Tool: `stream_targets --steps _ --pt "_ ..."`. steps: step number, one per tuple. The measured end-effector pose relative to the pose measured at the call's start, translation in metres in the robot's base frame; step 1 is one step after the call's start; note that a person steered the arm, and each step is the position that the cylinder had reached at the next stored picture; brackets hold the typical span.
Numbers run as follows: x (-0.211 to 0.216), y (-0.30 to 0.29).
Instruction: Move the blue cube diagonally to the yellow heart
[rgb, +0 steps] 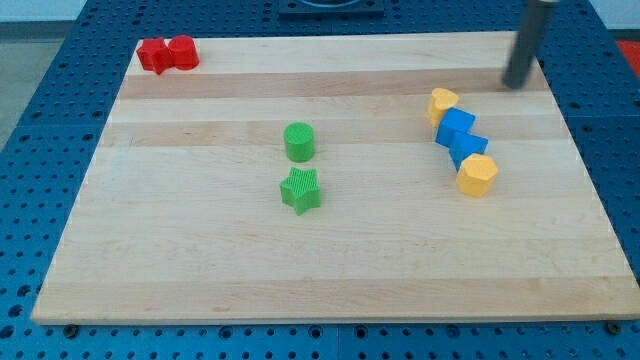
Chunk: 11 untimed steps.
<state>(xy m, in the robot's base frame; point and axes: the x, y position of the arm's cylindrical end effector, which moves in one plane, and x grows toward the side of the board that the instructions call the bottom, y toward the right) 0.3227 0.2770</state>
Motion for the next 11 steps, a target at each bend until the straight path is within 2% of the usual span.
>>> stream_targets --steps 1,3,5,7,9,10,11 --pt "0.048 0.024" --pt "0.095 -0.033" --pt "0.068 -0.101" --pt "0.065 -0.177" --pt "0.093 -0.166" --pt "0.102 -0.204" --pt "0.076 -0.242"
